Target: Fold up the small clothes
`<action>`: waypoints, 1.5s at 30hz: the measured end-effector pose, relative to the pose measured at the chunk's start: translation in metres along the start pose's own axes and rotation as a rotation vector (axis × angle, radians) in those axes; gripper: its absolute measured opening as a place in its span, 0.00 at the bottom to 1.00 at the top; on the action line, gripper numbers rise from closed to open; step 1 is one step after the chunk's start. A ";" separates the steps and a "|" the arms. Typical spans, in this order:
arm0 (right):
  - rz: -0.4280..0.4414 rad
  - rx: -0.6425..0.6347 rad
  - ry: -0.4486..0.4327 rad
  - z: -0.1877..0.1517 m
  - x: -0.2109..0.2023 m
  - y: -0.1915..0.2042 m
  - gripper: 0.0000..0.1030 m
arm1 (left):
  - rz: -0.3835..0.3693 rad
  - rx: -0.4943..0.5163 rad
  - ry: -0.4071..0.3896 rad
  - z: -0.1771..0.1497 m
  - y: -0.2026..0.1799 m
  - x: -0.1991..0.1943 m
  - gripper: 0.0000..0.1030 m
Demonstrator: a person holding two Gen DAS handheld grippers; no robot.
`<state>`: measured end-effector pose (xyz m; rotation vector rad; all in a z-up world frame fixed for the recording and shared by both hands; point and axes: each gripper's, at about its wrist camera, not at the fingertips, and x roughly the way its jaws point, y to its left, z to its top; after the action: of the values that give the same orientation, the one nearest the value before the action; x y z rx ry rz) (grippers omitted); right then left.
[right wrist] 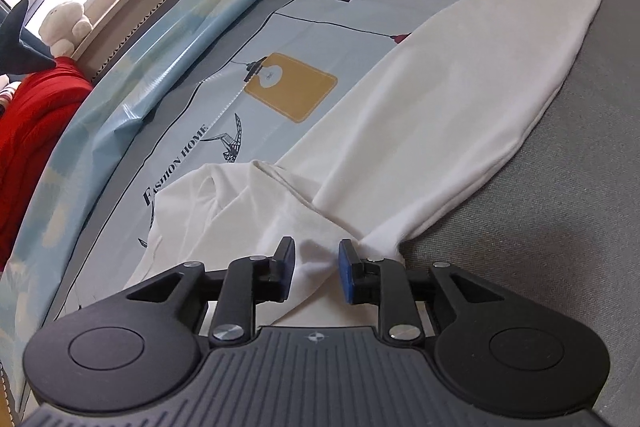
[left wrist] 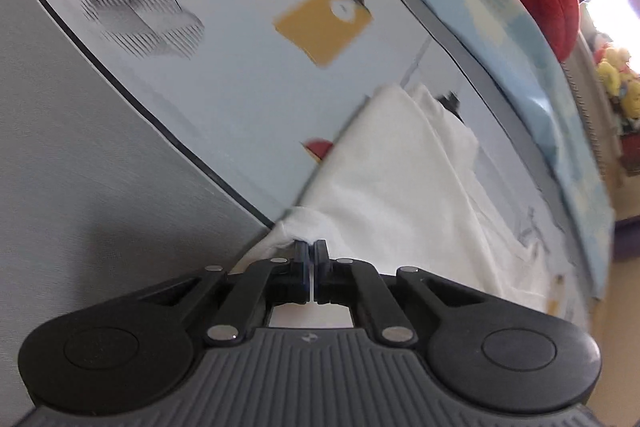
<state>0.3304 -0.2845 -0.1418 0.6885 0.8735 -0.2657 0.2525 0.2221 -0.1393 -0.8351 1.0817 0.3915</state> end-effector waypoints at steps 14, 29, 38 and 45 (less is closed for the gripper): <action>-0.048 -0.032 -0.010 -0.002 0.001 -0.001 0.03 | 0.085 0.064 -0.117 0.012 -0.003 -0.024 0.01; -0.071 -0.116 0.062 -0.008 0.014 0.011 0.19 | 0.110 0.196 -0.142 0.011 -0.026 -0.008 0.15; -0.063 -0.005 0.073 0.005 0.009 -0.012 0.20 | 0.096 0.161 -0.011 0.000 -0.034 0.016 0.09; -0.054 -0.030 -0.060 0.029 -0.025 -0.031 0.21 | 0.003 0.346 -0.039 -0.017 -0.074 0.000 0.16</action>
<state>0.3173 -0.3281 -0.1230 0.6263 0.8378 -0.3191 0.2901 0.1620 -0.1134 -0.5167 1.0764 0.2130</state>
